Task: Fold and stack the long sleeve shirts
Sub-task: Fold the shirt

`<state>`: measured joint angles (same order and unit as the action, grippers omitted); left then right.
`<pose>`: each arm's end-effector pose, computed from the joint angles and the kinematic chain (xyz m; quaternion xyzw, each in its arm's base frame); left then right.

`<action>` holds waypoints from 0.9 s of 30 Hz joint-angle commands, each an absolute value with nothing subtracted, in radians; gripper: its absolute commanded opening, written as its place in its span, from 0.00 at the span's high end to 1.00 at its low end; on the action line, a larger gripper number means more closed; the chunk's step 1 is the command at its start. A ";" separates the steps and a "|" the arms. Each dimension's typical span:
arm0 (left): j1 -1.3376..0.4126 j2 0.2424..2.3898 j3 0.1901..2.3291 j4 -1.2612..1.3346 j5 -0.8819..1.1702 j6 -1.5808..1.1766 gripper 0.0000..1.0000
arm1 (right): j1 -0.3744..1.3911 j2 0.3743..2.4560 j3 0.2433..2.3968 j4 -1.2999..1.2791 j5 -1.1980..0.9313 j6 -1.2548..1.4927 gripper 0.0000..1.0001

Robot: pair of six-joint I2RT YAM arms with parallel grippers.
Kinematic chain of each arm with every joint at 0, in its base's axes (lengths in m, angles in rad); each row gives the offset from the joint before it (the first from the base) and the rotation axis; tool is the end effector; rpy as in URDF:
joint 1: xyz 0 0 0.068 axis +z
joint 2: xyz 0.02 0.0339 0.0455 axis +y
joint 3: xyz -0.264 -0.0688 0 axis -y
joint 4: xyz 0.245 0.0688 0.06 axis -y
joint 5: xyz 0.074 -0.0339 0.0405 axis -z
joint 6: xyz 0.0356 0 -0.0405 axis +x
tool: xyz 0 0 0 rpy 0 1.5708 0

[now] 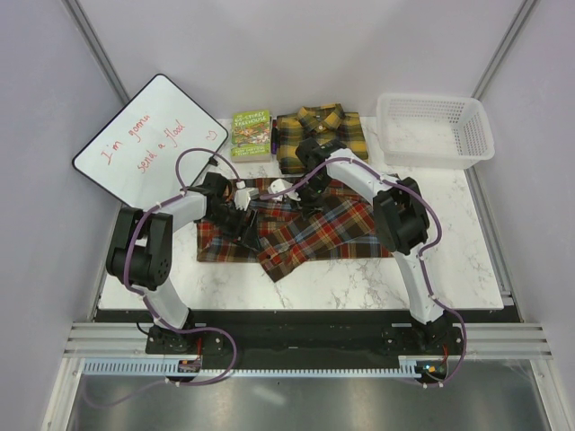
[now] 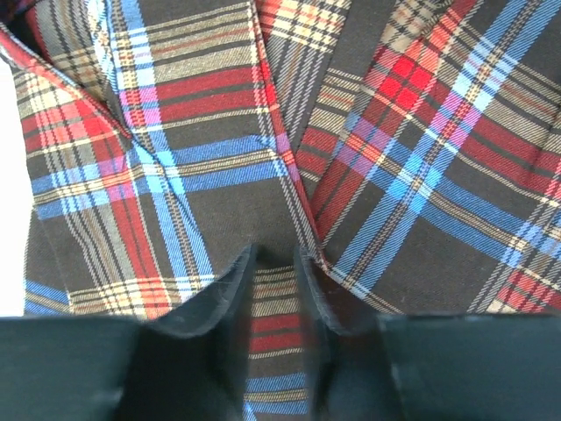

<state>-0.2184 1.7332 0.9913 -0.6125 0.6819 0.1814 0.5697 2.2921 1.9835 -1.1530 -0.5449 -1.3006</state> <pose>0.2935 -0.0881 0.1534 0.2214 0.9111 -0.3343 0.0956 0.3752 0.2622 0.1907 -0.7826 0.5591 0.2322 0.1451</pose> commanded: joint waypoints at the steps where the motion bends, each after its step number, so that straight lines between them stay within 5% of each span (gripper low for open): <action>1: -0.221 1.741 0.986 -0.589 0.683 0.161 0.30 | 0.572 2.316 2.040 -1.192 -0.580 -1.332 0.58; 3: -0.221 1.738 0.986 -0.589 0.684 0.161 0.30 | 0.572 2.324 2.057 -1.196 -0.583 -1.324 0.49; 13: -0.221 1.732 0.983 -0.586 0.687 0.161 0.29 | 0.572 2.373 2.131 -1.209 -0.595 -1.313 0.50; 27: -0.221 1.743 0.982 -0.581 0.687 0.161 0.29 | 0.580 2.387 2.135 -1.266 -0.568 -1.371 0.76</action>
<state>-0.2184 1.7374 0.9878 -0.6037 0.6827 0.1806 0.5724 2.3711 2.0937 -1.2152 -0.5480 -1.3212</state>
